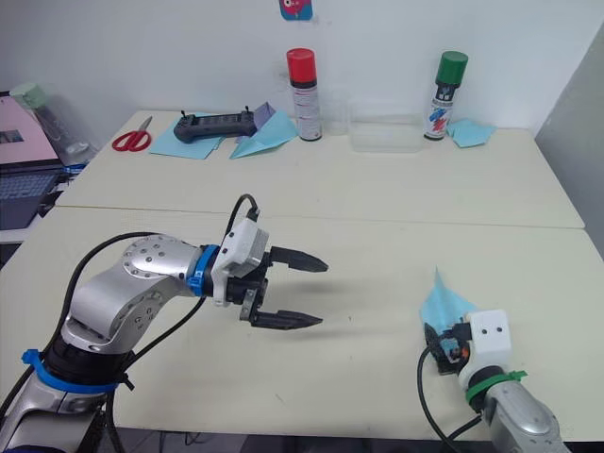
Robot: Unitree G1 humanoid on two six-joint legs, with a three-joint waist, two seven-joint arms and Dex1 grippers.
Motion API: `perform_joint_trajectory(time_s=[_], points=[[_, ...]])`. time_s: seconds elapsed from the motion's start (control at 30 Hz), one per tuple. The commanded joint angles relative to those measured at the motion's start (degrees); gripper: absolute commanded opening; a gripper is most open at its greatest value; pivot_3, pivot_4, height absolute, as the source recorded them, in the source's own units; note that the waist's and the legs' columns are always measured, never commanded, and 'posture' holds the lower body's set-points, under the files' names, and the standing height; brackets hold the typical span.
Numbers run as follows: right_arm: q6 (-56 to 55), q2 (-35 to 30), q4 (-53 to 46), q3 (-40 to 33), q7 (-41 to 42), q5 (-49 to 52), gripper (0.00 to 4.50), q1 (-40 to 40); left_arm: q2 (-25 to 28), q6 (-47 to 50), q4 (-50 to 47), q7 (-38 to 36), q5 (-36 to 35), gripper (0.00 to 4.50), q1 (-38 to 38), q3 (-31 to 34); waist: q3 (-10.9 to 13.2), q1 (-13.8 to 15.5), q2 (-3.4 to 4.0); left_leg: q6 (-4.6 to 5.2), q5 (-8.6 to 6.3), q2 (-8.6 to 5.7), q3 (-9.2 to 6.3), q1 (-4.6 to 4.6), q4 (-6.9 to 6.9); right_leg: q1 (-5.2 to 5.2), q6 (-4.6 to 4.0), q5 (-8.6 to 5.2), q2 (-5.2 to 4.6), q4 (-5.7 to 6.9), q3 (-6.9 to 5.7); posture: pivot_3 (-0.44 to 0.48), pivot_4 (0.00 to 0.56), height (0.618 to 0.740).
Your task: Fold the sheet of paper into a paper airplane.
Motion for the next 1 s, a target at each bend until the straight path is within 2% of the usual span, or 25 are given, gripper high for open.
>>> perform_joint_trajectory(time_s=[0.03, 0.13, 0.23, 0.33, 0.4, 0.5, 0.57, 0.67, 0.87, 1.0], points=[[-1.80, -3.31, -4.35, -1.33, 2.65, 1.26, 4.47, -1.23, 1.35, -0.75, -1.39, 1.50, 0.82, 4.50, 1.37, 2.81, 0.00, 0.00, 0.00, 0.00, 0.00, 0.00, 0.00, 0.00, 0.00, 0.00, 0.00, 0.00, 0.00, 0.00, -0.01, 0.000, 0.150, 0.740], [-2.80, -6.14, -4.80, -4.51, 7.62, 6.38, 4.47, -3.24, 1.60, -1.51, 1.02, 4.40, 2.85, 4.50, 3.06, 4.36, 0.00, -0.04, 0.00, 0.00, 0.00, 0.00, 0.00, 0.01, 0.00, 0.01, 0.00, 0.00, 0.00, 0.00, -0.01, 0.000, 0.150, 0.740], [-5.34, -17.34, 0.72, -11.42, 22.55, 12.31, 4.47, -4.70, 2.06, -0.65, 1.91, 7.33, 3.80, 4.50, 6.00, 6.99, 0.01, -0.06, 0.00, 0.00, 0.00, -0.01, -0.02, 0.01, 0.03, 0.04, 0.01, 0.00, 0.00, -0.02, -0.03, 0.000, 0.150, 0.740], [-12.21, -33.21, 14.51, -17.57, 40.38, 11.90, 4.47, -5.49, 2.53, 0.21, 3.75, 11.49, 4.90, 4.50, 8.48, 10.99, 0.06, 0.07, -0.08, 0.02, -0.01, -0.07, 0.07, 0.02, 0.10, 0.15, 0.10, 0.05, -0.10, -0.21, 0.01, 0.000, 0.150, 0.740], [-14.96, -39.96, 23.14, -19.57, 46.58, 11.74, 4.47, -7.88, 3.93, -0.55, 4.66, 12.31, 6.21, 4.50, 10.19, 12.58, 0.07, 0.19, -0.12, 0.03, -0.01, -0.09, 0.05, 0.03, 0.12, 0.20, 0.12, 0.07, -0.12, -0.25, -0.03, 0.000, 0.150, 0.740], [-16.25, -48.76, 35.04, -22.33, 53.26, 11.76, 4.47, -13.25, 10.93, -7.83, 11.61, 13.08, 13.05, 4.50, 14.29, 18.39, 0.13, -0.35, -0.07, 0.03, -0.01, -0.06, 0.09, 0.07, 0.12, 0.19, 0.12, 0.07, -0.11, -0.22, 0.01, 0.000, 0.150, 0.740], [-16.49, -51.59, 39.56, -22.39, 55.71, 11.79, 4.47, -15.45, 14.37, -9.16, 15.43, 12.34, 13.06, 4.50, 15.24, 22.93, 0.13, -0.31, -0.09, 0.03, -0.01, -0.05, 0.11, 0.13, 0.02, 0.14, 0.07, 0.05, -0.10, -0.17, 0.02, 0.000, 0.150, 0.740], [-15.63, -53.79, 44.11, -21.71, 57.83, 12.50, 4.47, -18.84, 17.97, -5.35, 14.04, 9.63, 8.78, 4.50, 17.30, 29.89, 0.17, -0.27, -0.15, 0.03, -0.01, 0.04, 0.07, 0.08, -0.02, 0.10, 0.02, 0.02, -0.03, -0.19, -0.05, 0.000, 0.150, 0.740], [-14.58, -53.10, 45.92, -19.94, 58.60, 12.76, 4.47, -22.61, 18.41, -5.47, 12.36, 9.45, 8.59, 4.50, 18.47, 31.73, 0.23, 0.41, 0.00, 0.03, -0.01, -0.20, 0.15, -0.02, 0.00, 0.14, 0.17, 0.02, -0.33, -0.32, -0.03, 0.000, 0.150, 0.740], [-13.60, -51.72, 44.56, -19.10, 58.33, 12.91, 4.47, -22.29, 18.51, -5.60, 13.73, 9.59, 8.94, 4.50, 15.21, 29.46, 0.23, 0.31, 0.00, 0.03, -0.01, -0.11, 0.13, 0.00, 0.00, 0.11, 0.17, 0.02, -0.23, -0.27, -0.06, 0.000, 0.150, 0.740]])
